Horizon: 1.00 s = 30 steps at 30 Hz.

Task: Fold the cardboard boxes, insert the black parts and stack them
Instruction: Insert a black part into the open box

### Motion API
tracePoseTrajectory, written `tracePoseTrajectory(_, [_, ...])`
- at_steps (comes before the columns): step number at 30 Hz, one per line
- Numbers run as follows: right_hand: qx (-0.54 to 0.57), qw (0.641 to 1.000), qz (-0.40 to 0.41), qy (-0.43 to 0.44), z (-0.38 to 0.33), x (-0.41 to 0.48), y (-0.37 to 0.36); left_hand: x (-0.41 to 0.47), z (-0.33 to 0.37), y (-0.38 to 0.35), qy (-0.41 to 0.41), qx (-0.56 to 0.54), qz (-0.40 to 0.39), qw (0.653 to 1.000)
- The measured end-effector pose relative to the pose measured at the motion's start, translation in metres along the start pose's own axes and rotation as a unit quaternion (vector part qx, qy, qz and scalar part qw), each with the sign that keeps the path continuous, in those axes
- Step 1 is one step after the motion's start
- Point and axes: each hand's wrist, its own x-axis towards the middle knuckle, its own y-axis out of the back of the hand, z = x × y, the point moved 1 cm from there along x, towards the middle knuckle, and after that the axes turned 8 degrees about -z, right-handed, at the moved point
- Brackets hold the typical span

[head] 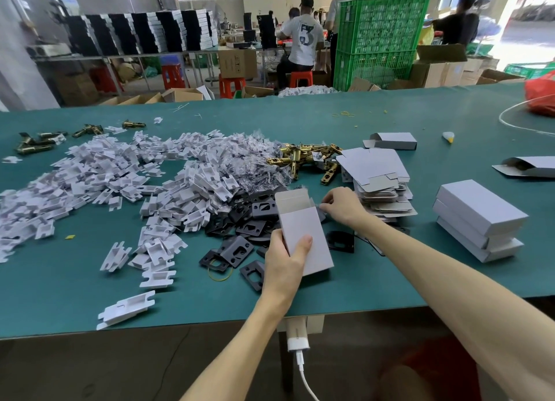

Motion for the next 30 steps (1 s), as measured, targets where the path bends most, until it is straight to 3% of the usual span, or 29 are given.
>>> tracePoseTrajectory(9, [0.009,0.996,-0.069,-0.062,-0.004,-0.001,0.0,0.001,-0.001,0.001,0.002,0.0,0.0,1.0])
tracePoseTrajectory(14, [0.091,0.993,-0.045,-0.06,-0.003,-0.005,0.0,0.0,0.001,0.001,0.003,-0.009,-0.005,1.0])
tracePoseTrajectory(20, [0.131,0.987,0.092,0.015,-0.013,-0.019,0.025,-0.001,0.0,0.001,-0.001,0.001,-0.014,1.0])
tracePoseTrajectory(26, [0.229,0.957,0.113,0.137,-0.031,-0.048,0.05,-0.003,0.002,0.001,-0.01,0.008,-0.017,1.0])
tracePoseTrajectory(30, [0.214,0.938,0.144,0.232,-0.047,-0.072,0.058,-0.004,0.003,0.001,-0.011,-0.004,-0.02,1.0])
